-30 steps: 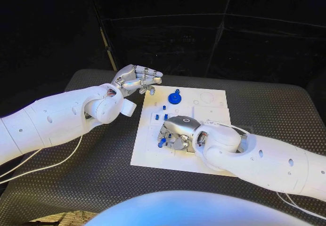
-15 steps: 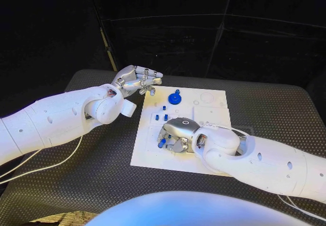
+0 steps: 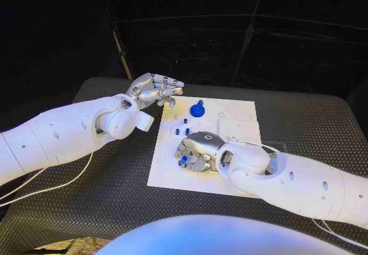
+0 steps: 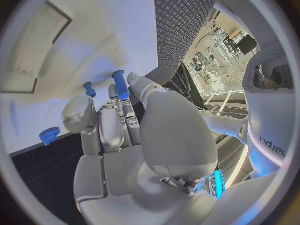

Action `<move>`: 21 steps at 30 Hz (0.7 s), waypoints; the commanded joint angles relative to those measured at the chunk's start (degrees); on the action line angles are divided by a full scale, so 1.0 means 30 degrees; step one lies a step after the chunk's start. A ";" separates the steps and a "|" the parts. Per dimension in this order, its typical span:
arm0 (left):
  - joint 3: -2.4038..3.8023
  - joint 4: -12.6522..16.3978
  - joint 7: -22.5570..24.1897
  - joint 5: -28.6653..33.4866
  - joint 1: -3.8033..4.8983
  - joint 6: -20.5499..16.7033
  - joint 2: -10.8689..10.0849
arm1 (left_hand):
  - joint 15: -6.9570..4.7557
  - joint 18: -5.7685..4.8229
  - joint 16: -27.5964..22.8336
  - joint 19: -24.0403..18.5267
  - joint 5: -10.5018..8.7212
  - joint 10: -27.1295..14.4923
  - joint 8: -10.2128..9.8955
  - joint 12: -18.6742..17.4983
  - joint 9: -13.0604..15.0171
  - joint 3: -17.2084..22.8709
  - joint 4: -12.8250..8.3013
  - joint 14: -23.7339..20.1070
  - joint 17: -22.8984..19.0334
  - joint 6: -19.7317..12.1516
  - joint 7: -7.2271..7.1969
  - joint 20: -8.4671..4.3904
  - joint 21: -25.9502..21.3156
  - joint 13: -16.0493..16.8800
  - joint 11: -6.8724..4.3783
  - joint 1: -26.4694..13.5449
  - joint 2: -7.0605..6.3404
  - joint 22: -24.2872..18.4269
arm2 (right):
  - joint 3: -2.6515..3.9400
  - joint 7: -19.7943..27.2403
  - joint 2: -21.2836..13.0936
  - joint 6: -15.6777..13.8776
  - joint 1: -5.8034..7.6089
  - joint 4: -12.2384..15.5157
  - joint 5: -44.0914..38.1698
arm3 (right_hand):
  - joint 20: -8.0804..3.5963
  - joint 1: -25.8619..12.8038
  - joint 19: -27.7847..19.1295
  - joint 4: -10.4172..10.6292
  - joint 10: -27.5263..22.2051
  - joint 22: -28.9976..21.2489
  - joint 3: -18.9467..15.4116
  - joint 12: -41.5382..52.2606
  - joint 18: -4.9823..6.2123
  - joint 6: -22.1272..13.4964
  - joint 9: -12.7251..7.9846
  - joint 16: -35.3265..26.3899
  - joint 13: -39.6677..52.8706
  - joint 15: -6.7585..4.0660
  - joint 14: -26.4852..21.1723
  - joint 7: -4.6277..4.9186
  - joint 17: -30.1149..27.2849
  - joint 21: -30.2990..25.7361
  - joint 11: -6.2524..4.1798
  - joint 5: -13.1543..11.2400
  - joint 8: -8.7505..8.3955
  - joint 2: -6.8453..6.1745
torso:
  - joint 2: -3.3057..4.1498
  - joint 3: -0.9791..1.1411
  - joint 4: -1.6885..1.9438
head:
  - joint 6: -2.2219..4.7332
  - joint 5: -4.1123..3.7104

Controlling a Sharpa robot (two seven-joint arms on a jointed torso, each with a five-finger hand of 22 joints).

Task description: Assemble the parts on the task board

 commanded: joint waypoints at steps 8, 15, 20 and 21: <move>0.0014 -0.0021 -0.0073 0.0087 0.0025 0.0350 0.0041 | 0.0049 0.0366 -0.0111 -0.0060 0.0061 -0.0171 -0.0049 0.0121 -0.0033 -0.0122 -0.0036 -0.0132 -0.0059 -0.0105 0.0020 0.0099 -0.0061 0.0030 -0.0002 -0.0095 0.0150 -0.0033 | -0.0002 0.0463 -0.0078 -0.1358 0.0019 0.0150 0.0009 | -0.0134 -0.0317 0.0158 -0.0128 0.0640 0.0217 -0.0345 0.0688 -0.0189 -0.0653 0.0012 0.0064 0.0082 -0.0149 0.0458 -0.0178 0.0137 0.0070 -0.0355 0.0134 -0.0048 0.0069 | -0.0024 0.0001 0.0000 | -0.0031 0.0016; 0.0011 -0.0033 -0.0137 0.0087 0.0025 0.0414 0.0031 | 0.0049 0.0366 -0.0111 -0.0060 0.0061 -0.0171 -0.0049 0.0121 -0.0033 -0.0122 -0.0036 -0.0132 -0.0059 -0.0105 0.0020 0.0099 -0.0061 0.0030 -0.0002 -0.0095 0.0150 -0.0033 | -0.0002 -0.0029 -0.0222 -0.0901 0.0017 0.0154 -0.0359 | -0.0035 -0.0483 0.0016 -0.0241 -0.0190 -0.0034 -0.1065 0.0705 -0.0157 -0.1375 0.0027 -0.0020 0.0046 -0.0026 0.0401 -0.0429 0.0015 -0.0084 -0.0187 0.0148 -0.0021 -0.0046 | -0.0023 0.0001 0.0009 | -0.0037 0.0018; 0.0010 -0.0039 -0.0165 0.0087 0.0025 0.0451 0.0031 | 0.0049 0.0366 -0.0111 -0.0060 0.0061 -0.0171 -0.0049 0.0121 -0.0033 -0.0122 -0.0036 -0.0132 -0.0059 -0.0105 0.0020 0.0099 -0.0061 0.0030 -0.0002 -0.0095 0.0150 -0.0033 | -0.0002 -0.0096 -0.0252 -0.0741 0.0017 0.0189 -0.0427 | -0.0038 -0.0438 0.0025 -0.0308 -0.0079 -0.0025 -0.1235 0.0905 -0.0151 -0.1423 0.0044 0.0054 0.0089 -0.0052 0.0444 -0.0422 0.0116 -0.0079 -0.0232 0.0160 -0.0003 0.0008 | -0.0016 0.0006 -0.0002 | -0.0044 0.0016; 0.0010 -0.0040 -0.0168 0.0087 0.0025 0.0456 0.0032 | 0.0049 0.0366 -0.0111 -0.0060 0.0061 -0.0171 -0.0049 0.0121 -0.0033 -0.0122 -0.0036 -0.0132 -0.0059 -0.0105 0.0020 0.0099 -0.0061 0.0030 -0.0002 -0.0095 0.0150 -0.0033 | -0.0002 -0.0099 -0.0256 -0.0741 0.0017 0.0191 -0.0431 | -0.0039 -0.0442 0.0024 -0.0316 -0.0100 -0.0029 -0.1271 0.0912 -0.0150 -0.1434 0.0044 0.0043 0.0087 -0.0051 0.0439 -0.0427 0.0096 -0.0082 -0.0229 0.0161 -0.0003 -0.0004 | -0.0016 0.0006 -0.0002 | -0.0044 0.0016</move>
